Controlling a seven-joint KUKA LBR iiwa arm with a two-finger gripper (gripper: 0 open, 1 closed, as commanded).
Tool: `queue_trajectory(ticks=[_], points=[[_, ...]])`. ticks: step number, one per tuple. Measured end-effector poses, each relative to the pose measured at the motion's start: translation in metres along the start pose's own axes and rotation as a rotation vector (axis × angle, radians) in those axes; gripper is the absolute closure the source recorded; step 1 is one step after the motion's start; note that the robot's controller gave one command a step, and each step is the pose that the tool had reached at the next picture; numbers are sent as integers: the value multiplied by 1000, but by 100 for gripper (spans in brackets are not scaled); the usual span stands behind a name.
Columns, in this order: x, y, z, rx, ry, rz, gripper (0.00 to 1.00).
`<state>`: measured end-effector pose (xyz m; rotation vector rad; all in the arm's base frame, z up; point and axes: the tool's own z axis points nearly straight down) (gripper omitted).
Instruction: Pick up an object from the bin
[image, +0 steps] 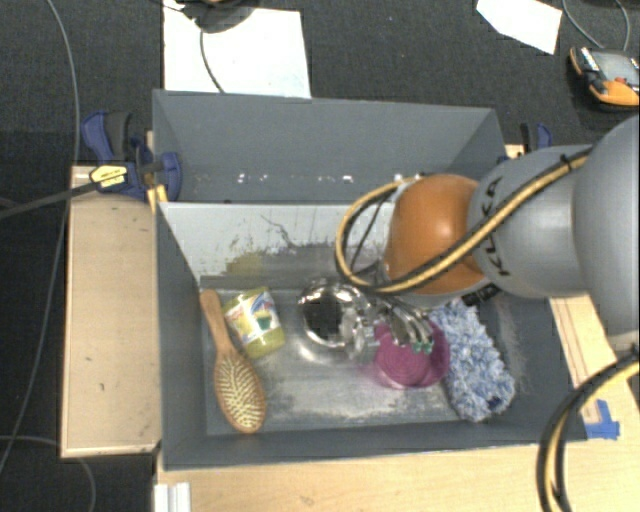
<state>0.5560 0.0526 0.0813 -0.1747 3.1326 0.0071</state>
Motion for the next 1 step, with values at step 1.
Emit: queue_trajectory(ticks=[1], points=[[-1,0,-24,1,-1,1,100]])
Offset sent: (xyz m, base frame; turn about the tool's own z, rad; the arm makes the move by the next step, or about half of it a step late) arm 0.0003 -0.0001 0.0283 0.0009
